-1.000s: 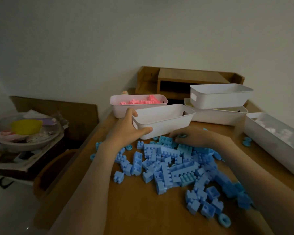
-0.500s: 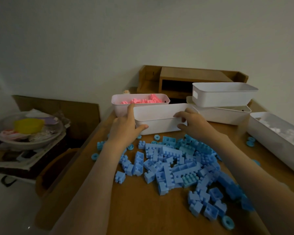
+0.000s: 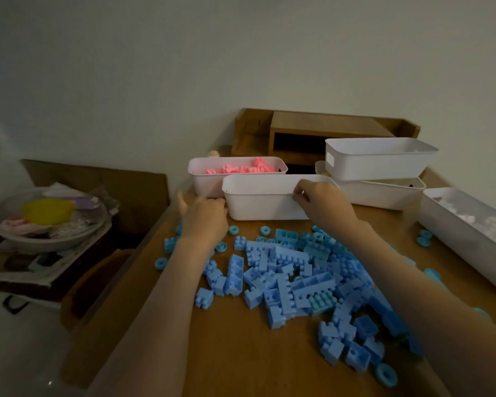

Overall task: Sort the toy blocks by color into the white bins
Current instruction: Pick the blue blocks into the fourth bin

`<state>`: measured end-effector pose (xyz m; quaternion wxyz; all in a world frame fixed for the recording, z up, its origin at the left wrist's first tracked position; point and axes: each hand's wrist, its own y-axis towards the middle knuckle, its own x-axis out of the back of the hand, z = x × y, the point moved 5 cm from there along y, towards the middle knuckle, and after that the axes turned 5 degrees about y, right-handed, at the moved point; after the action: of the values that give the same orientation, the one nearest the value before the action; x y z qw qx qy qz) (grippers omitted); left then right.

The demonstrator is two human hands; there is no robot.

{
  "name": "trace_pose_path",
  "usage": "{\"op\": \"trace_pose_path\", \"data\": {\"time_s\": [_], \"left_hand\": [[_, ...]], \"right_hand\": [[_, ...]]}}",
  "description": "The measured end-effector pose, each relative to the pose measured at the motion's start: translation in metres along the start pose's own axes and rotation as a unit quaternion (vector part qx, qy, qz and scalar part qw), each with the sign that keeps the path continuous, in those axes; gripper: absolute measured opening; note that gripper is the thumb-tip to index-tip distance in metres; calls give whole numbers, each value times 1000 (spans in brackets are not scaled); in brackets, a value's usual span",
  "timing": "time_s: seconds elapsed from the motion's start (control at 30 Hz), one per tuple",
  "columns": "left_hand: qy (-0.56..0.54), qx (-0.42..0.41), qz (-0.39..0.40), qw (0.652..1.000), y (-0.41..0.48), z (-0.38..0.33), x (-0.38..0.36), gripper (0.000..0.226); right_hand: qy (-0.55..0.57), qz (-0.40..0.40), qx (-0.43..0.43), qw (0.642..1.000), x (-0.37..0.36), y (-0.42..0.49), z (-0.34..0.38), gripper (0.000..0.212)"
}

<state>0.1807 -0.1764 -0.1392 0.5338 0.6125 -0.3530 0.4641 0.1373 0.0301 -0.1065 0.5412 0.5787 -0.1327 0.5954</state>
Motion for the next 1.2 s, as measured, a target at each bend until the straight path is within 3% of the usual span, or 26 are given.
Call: {"op": "trace_pose_path", "data": {"time_s": [0.3,0.43,0.57,0.83,0.9,0.97,1.1,1.13,1.2], "left_hand": [[14,-52,62,997,-5,-6,1,31],[-54,-48,75,995,-8,-7,3,25],[-69,-53,49,995,-14,-15,10,22],[-68,-148,-68,984,-32,-49,34,23],[-93,-185,-83,975,-35,-63,38,22],[-128,-218,-43,967,-36,-71,34,22],[-148,-256,34,955,-38,-75,23,33],[-160,-259,38,952,-38,-74,23,36],[-179,-266,52,946,-40,-75,23,40]], "right_hand": [[111,-50,-74,990,17,4,-10,17],[37,-17,-29,999,10,2,-3,19],[-31,77,-19,996,-6,-5,5,24],[23,142,-42,989,3,-14,7,19],[52,131,-17,990,7,-17,9,20],[103,77,-16,992,13,-20,2,23],[141,-50,-120,981,22,-30,-45,34],[122,-36,-172,977,18,-32,-60,42],[39,88,-247,964,1,-40,-84,56]]}}
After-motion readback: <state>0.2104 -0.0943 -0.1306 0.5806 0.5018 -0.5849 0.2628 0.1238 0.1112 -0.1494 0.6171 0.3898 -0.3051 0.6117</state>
